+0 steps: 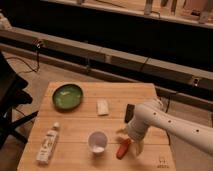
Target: Place the pepper on the white sponge
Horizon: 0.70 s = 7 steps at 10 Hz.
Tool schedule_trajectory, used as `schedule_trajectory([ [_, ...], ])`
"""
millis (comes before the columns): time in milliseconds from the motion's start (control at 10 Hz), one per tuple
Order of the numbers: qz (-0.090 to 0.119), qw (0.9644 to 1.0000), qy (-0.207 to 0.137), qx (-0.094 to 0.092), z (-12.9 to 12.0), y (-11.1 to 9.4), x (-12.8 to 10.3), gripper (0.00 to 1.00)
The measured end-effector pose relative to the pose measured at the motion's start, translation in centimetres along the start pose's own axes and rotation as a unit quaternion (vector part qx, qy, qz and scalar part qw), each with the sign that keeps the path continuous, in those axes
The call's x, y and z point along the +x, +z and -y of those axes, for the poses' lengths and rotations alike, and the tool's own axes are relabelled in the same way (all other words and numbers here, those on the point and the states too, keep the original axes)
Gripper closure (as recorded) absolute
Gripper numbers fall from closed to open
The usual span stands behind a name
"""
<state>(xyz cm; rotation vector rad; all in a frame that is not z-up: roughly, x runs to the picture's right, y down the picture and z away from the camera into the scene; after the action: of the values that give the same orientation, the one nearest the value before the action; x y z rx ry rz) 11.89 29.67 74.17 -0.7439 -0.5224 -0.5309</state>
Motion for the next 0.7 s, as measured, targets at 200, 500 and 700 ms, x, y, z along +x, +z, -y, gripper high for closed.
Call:
schedule_trajectory([
  [200,0.006,1.0,-0.004,-0.006,-0.2,1.1,-0.8,0.2],
  [500,0.016,0.9998,0.0,-0.01,-0.4,2.7,-0.9,0.33],
  [700,0.019,0.9997,0.003,-0.012,-0.3,3.1,-1.0,0.6],
])
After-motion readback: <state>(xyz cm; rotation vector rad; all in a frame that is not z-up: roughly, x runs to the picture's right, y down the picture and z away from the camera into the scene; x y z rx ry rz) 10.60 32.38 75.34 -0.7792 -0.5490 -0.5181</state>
